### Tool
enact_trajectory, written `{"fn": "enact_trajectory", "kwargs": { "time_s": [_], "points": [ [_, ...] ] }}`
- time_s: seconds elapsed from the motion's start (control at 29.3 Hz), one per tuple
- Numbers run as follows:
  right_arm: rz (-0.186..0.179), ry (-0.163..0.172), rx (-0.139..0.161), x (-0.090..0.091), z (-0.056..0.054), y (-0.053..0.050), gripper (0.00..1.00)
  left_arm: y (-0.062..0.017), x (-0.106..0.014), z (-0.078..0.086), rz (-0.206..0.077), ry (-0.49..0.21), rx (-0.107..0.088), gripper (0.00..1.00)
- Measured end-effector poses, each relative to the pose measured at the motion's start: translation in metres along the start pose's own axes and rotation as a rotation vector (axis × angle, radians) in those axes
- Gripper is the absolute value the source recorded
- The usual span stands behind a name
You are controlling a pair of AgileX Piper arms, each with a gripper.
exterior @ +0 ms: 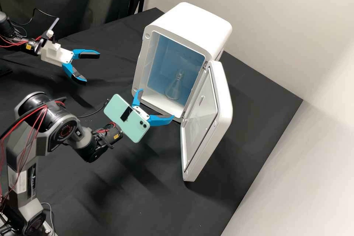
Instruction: Place the flask in the incubator
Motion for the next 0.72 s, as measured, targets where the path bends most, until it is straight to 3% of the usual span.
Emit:
{"fn": "enact_trajectory", "kwargs": {
  "time_s": [0.14, 0.27, 0.37, 0.61, 0.72],
  "points": [
    [-0.014, -0.008, -0.003, -0.025, -0.001, 0.004, 1.0, 0.0021, -0.001, 0.001, 0.008, -0.001, 0.004, 1.0],
    [-0.025, 0.01, -0.011, -0.048, -0.004, 0.007, 1.0, 0.0035, -0.001, 0.001, 0.014, -0.002, 0.007, 1.0],
    [-0.036, 0.025, 0.0, -0.06, -0.005, 0.01, 1.0, 0.0035, -0.001, 0.001, 0.014, -0.002, 0.007, 1.0],
    [0.007, -0.002, 0.042, -0.082, 0.002, 0.023, 1.0, 0.0031, -0.001, 0.001, 0.013, -0.001, 0.006, 1.0],
    [0.007, -0.007, 0.05, -0.092, 0.005, 0.024, 1.0, 0.0031, -0.001, 0.001, 0.013, -0.001, 0.006, 1.0]
  ]
}}
